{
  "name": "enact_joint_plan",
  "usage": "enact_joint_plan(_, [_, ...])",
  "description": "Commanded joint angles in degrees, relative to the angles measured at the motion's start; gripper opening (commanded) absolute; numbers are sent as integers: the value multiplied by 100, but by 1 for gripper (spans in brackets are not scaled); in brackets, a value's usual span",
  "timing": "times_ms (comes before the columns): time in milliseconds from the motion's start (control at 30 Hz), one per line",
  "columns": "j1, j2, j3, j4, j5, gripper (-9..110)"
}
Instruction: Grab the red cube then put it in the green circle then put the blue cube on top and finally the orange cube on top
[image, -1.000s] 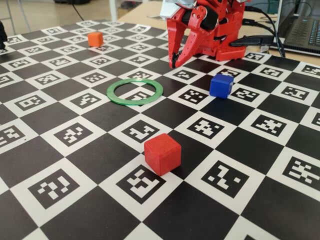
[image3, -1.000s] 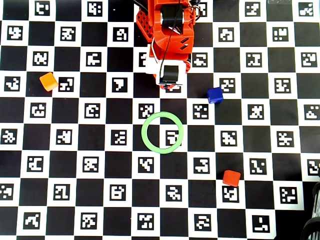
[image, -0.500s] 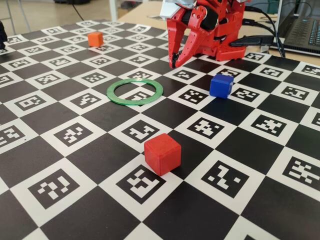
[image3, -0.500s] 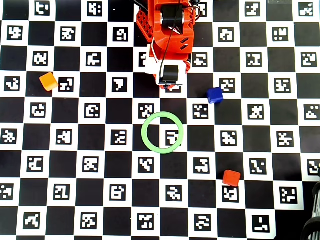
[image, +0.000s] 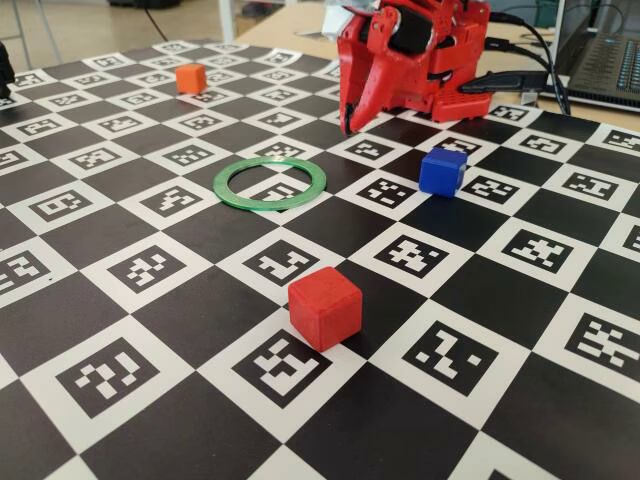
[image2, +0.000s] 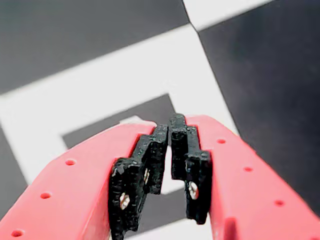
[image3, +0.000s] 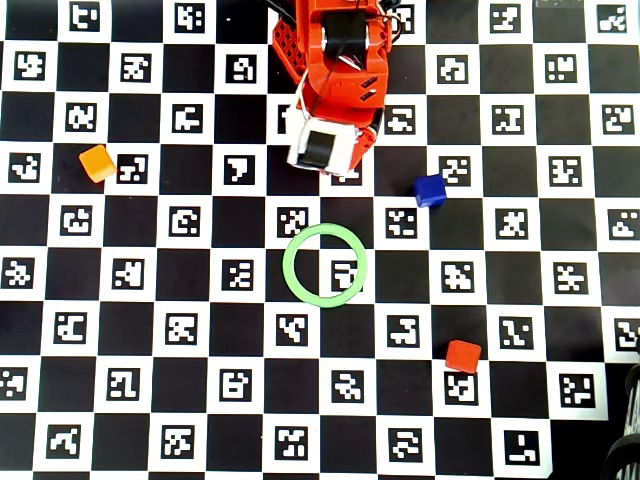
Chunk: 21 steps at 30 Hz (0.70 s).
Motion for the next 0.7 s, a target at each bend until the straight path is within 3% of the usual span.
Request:
enact_joint_plan(0, [-149, -1503, -2329, -26, 1230, -6])
enact_joint_plan(333, [-976, -5071, -6820, 1986, 3727, -2])
enact_joint_plan(667, [-1723, -7181, -8561, 2698, 5730, 15])
